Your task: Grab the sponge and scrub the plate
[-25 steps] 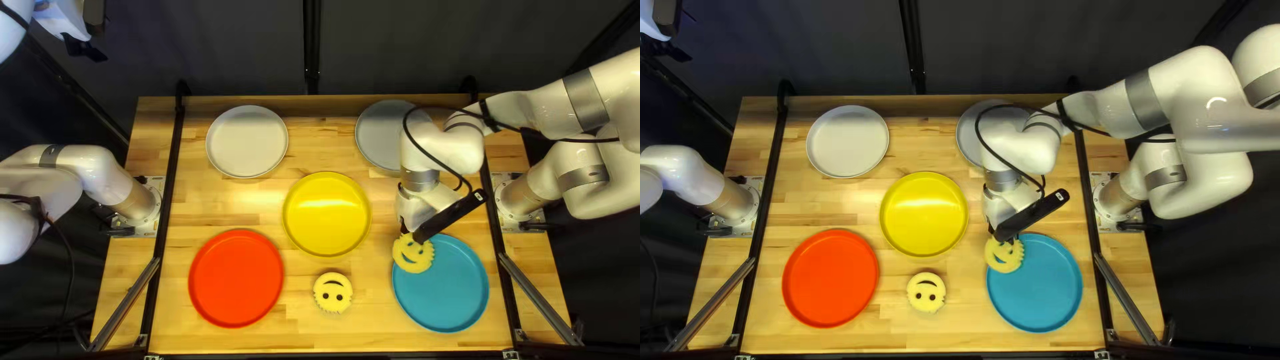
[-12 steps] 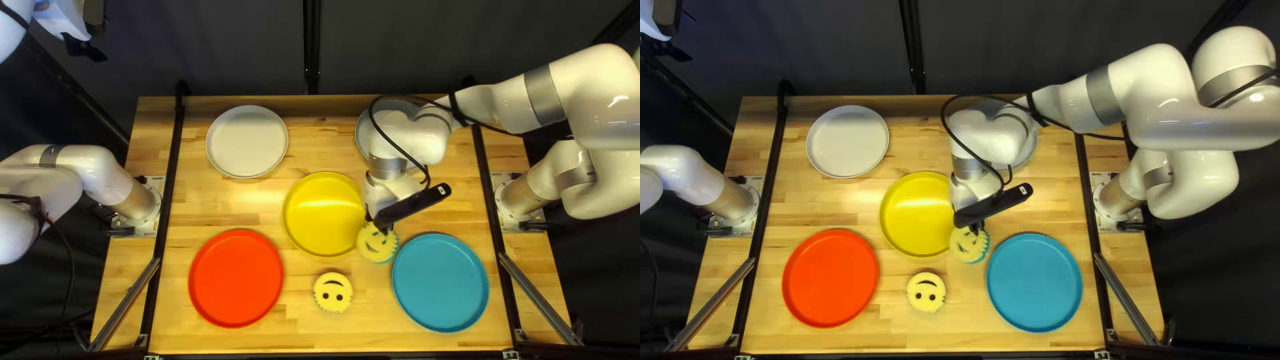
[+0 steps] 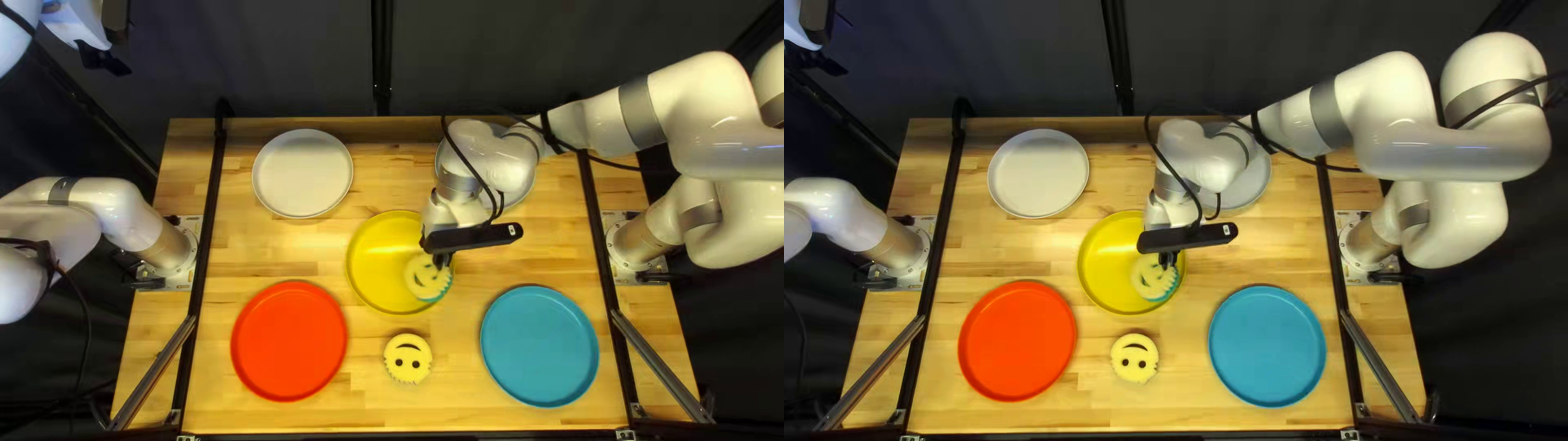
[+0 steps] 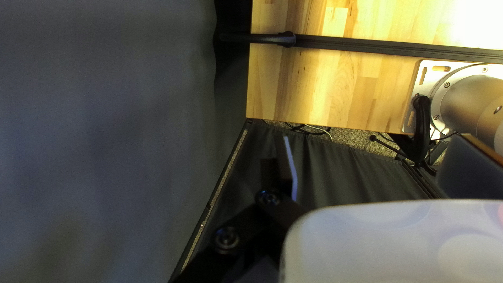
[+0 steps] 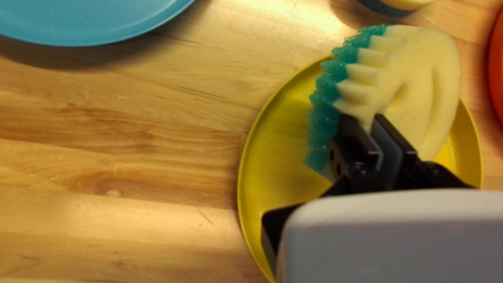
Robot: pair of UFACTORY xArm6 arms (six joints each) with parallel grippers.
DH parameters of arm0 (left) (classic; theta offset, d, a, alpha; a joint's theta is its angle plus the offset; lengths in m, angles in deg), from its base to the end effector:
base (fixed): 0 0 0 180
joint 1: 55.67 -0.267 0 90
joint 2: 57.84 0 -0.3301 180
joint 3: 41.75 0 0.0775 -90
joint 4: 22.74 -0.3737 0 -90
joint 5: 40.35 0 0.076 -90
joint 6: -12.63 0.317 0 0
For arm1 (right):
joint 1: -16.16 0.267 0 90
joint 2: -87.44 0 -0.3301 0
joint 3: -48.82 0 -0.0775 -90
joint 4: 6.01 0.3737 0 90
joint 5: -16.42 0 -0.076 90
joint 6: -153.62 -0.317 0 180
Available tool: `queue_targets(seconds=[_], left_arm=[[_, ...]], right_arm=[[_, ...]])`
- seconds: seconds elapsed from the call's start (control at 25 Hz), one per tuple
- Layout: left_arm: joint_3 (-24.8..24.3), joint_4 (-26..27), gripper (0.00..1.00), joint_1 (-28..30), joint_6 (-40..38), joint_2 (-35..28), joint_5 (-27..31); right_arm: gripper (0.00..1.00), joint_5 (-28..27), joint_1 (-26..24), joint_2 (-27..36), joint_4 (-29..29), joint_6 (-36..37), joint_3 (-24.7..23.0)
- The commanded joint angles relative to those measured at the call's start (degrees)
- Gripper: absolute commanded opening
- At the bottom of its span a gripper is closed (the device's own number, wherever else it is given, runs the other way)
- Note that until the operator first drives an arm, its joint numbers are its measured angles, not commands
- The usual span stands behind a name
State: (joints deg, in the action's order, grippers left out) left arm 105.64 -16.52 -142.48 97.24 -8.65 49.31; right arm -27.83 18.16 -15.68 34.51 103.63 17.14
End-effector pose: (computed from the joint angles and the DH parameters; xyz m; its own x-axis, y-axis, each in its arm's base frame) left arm 0.0490 0.2627 0.3465 0.9924 0.0223 0.1207 0.0390 -0.9897 -0.1377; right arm 0.5000 0.1259 0.0928 -0.2450 0.8734 0.4208 0.9622 0.1660 0.2157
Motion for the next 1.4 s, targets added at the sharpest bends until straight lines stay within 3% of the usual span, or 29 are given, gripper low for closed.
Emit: queue_targets(seconds=[0.04, 0.2, 0.52, 0.88, 1.4], left_arm=[[0.0, 0.0, 1.0, 0.0, 0.0, 0.0, 0.0], [0.0, 0.0, 1.0, 0.0, 0.0, 0.0, 0.0], [0.0, 0.0, 1.0, 0.0, 0.0, 0.0, 0.0], [0.0, 0.0, 1.0, 0.0, 0.0, 0.0, 0.0], [0.0, 0.0, 1.0, 0.0, 0.0, 0.0, 0.0]], right_arm=[[0.0, -0.5, 0.7, 0.5, -0.8, -0.9, 0.2], [0.0, -0.5, 0.7, 0.8, -1.0, -0.7, -0.1], [0.0, -5.0, -2.5, -6.9, -3.7, 4.7, 3.5], [0.0, -6.8, -2.0, -7.8, -6.7, 1.7, 4.9], [0.0, -9.3, -2.3, -16.3, -8.8, 1.9, 15.7]])
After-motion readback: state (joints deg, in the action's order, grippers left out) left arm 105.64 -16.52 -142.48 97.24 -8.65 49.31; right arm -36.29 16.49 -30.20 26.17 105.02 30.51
